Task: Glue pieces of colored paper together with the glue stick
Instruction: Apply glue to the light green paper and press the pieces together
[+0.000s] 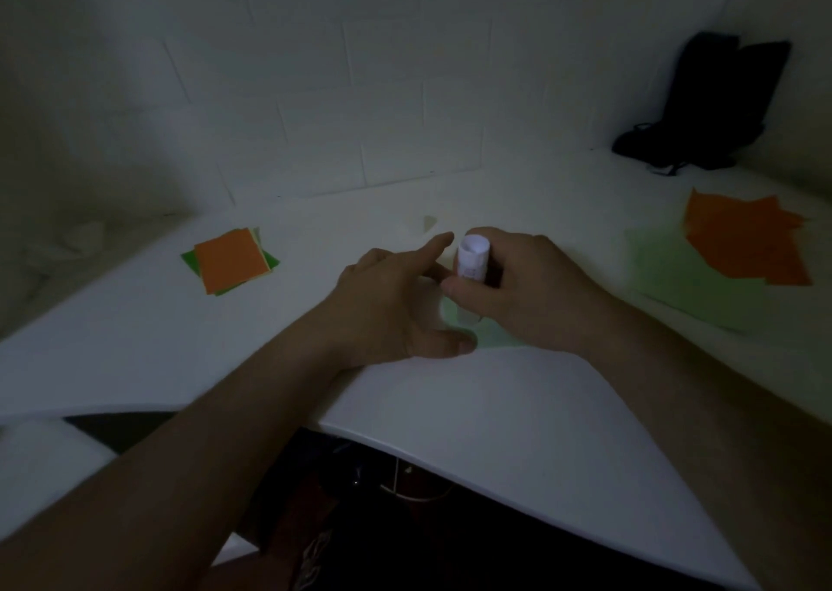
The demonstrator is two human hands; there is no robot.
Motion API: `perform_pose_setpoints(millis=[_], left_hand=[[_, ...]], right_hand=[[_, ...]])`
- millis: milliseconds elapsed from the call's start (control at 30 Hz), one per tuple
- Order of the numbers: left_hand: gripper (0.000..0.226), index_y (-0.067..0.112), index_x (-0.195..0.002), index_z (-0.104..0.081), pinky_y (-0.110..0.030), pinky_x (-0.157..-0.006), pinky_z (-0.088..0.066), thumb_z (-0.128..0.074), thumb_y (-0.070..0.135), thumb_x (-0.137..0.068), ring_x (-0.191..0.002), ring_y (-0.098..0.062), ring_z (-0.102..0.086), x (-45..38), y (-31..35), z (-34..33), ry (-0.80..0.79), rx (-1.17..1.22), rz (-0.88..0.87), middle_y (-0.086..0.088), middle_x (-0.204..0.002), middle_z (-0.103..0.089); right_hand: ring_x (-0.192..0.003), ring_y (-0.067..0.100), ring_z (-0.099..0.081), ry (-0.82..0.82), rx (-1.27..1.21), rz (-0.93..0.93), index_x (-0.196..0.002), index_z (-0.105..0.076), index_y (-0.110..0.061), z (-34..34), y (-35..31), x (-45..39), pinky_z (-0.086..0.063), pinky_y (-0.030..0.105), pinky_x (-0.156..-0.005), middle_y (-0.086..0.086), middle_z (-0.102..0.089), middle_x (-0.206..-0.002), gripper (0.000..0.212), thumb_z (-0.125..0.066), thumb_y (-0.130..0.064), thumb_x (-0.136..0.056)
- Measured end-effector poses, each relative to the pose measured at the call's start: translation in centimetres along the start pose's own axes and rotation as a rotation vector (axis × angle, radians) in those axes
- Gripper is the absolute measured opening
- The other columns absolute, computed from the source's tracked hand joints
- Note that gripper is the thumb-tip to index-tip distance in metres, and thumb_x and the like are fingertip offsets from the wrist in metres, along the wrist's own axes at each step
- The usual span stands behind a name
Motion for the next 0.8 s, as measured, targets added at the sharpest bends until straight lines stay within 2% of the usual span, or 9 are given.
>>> perform_pose_setpoints(millis=[67,133,233,333,467,567,667,733,800], left_hand=[[0.113,0.042,-0.154,-0.033,-0.054,-0.102,-0.046,-0.066,0.088,-0.057,-0.120,-0.021,-0.057,0.0,0.0,0.1,0.007,0.004,0.003,0.033,-0.117,-0.059],[0.110,0.042,-0.151,-0.038,-0.052,-0.104,-0.043,-0.065,0.088,-0.055,-0.123,-0.020,-0.055,0.1,0.1,0.2,0.011,0.012,0.009,0.031,-0.123,-0.061],[0.097,0.050,-0.144,-0.041,-0.046,-0.104,-0.042,-0.065,0.083,-0.055,-0.116,-0.015,-0.054,0.4,0.7,0.6,0.025,0.035,0.002,0.030,-0.117,-0.062],[0.088,0.053,-0.137,-0.043,-0.042,-0.100,-0.043,-0.065,0.079,-0.055,-0.109,-0.012,-0.056,0.7,1.2,0.9,0.035,0.063,-0.004,0.028,-0.111,-0.063],[0.097,0.048,-0.143,-0.040,-0.033,-0.094,-0.037,-0.067,0.077,-0.055,-0.106,-0.010,-0.054,0.9,1.4,1.0,0.029,0.075,-0.001,0.024,-0.111,-0.065],[0.098,0.050,-0.143,-0.038,-0.034,-0.094,-0.038,-0.068,0.077,-0.055,-0.107,-0.013,-0.053,1.0,1.4,1.0,0.026,0.075,0.004,0.023,-0.115,-0.064],[0.098,0.048,-0.145,-0.037,-0.028,-0.091,-0.035,-0.080,0.069,-0.060,-0.100,-0.007,-0.051,0.9,1.3,1.0,0.038,0.069,0.016,0.022,-0.114,-0.065],[0.108,0.042,-0.152,-0.033,-0.032,-0.095,-0.041,-0.077,0.074,-0.058,-0.105,-0.010,-0.056,0.7,1.1,0.9,0.029,0.072,0.025,0.022,-0.115,-0.065],[0.121,0.040,-0.158,-0.024,-0.044,-0.099,-0.048,-0.072,0.082,-0.055,-0.113,-0.018,-0.060,0.6,0.7,0.7,0.017,0.079,0.033,0.020,-0.121,-0.065]], right_hand=[[-0.064,-0.003,-0.056,-0.007,-0.005,0.003,-0.072,-0.051,-0.064,-0.3,-0.3,-0.1,-0.036,0.011,-0.055,-0.031,-0.060,-0.071,0.036,-0.070,-0.040,-0.091],[-0.069,-0.002,-0.059,0.008,-0.013,0.009,-0.076,-0.054,-0.060,-0.5,-0.3,-0.2,-0.037,0.012,-0.057,-0.029,-0.063,-0.075,0.028,-0.070,-0.042,-0.091],[-0.075,0.004,-0.063,0.019,-0.048,0.009,-0.089,-0.061,-0.045,-0.8,0.0,-0.4,-0.047,0.023,-0.065,-0.016,-0.069,-0.083,0.009,-0.070,-0.043,-0.090],[-0.079,0.006,-0.066,0.015,-0.080,0.007,-0.094,-0.064,-0.038,-1.1,0.1,-0.4,-0.055,0.034,-0.072,-0.013,-0.071,-0.087,0.008,-0.069,-0.041,-0.091],[-0.084,0.006,-0.068,-0.001,-0.138,-0.017,-0.096,-0.064,-0.038,-1.4,0.7,-0.6,-0.057,0.038,-0.076,-0.013,-0.072,-0.091,0.008,-0.070,-0.041,-0.091],[-0.085,0.006,-0.068,-0.017,-0.164,-0.016,-0.095,-0.063,-0.038,-1.6,0.7,-0.7,-0.057,0.038,-0.077,-0.013,-0.072,-0.092,0.007,-0.070,-0.040,-0.092],[-0.084,0.007,-0.068,-0.017,-0.179,-0.019,-0.093,-0.062,-0.039,-1.7,0.6,-0.7,-0.058,0.042,-0.080,-0.013,-0.071,-0.090,0.008,-0.070,-0.039,-0.092],[-0.084,0.009,-0.069,-0.033,-0.192,-0.024,-0.091,-0.063,-0.038,-1.7,0.5,-0.7,-0.058,0.045,-0.081,-0.013,-0.072,-0.089,0.008,-0.071,-0.038,-0.093],[-0.085,0.011,-0.071,-0.026,-0.207,-0.038,-0.093,-0.066,-0.033,-1.3,0.5,-0.7,-0.059,0.047,-0.083,-0.012,-0.074,-0.090,0.007,-0.072,-0.037,-0.092]])
Point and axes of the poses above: each hand's wrist, its own x-axis away from the middle knuckle, its own z-axis out of the back of the hand, y = z × x, the point moved 9 cm from there along -x, towards the middle knuckle
